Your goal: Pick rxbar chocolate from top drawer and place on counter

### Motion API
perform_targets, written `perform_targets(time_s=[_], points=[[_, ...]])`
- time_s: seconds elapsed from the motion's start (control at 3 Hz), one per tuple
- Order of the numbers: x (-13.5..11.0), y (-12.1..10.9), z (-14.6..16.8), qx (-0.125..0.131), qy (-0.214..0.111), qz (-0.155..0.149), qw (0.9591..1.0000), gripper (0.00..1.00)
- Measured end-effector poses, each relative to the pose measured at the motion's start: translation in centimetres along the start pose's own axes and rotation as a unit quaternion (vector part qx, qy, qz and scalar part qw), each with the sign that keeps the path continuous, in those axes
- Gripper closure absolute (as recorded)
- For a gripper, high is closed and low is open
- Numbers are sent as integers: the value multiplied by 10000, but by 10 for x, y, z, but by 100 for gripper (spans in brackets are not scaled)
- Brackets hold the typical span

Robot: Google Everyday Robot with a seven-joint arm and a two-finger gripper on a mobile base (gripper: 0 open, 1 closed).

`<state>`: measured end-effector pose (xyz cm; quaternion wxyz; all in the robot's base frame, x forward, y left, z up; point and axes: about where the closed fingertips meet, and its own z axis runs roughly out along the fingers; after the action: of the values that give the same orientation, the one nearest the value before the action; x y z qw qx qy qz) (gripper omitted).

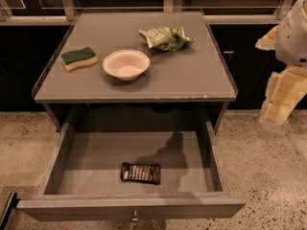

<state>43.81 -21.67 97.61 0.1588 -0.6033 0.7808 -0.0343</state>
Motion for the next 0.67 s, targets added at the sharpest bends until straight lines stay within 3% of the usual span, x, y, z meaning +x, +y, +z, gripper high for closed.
perform_targets(time_s=[0.67], points=[[-4, 1, 2, 142, -131, 20, 9998, 0]])
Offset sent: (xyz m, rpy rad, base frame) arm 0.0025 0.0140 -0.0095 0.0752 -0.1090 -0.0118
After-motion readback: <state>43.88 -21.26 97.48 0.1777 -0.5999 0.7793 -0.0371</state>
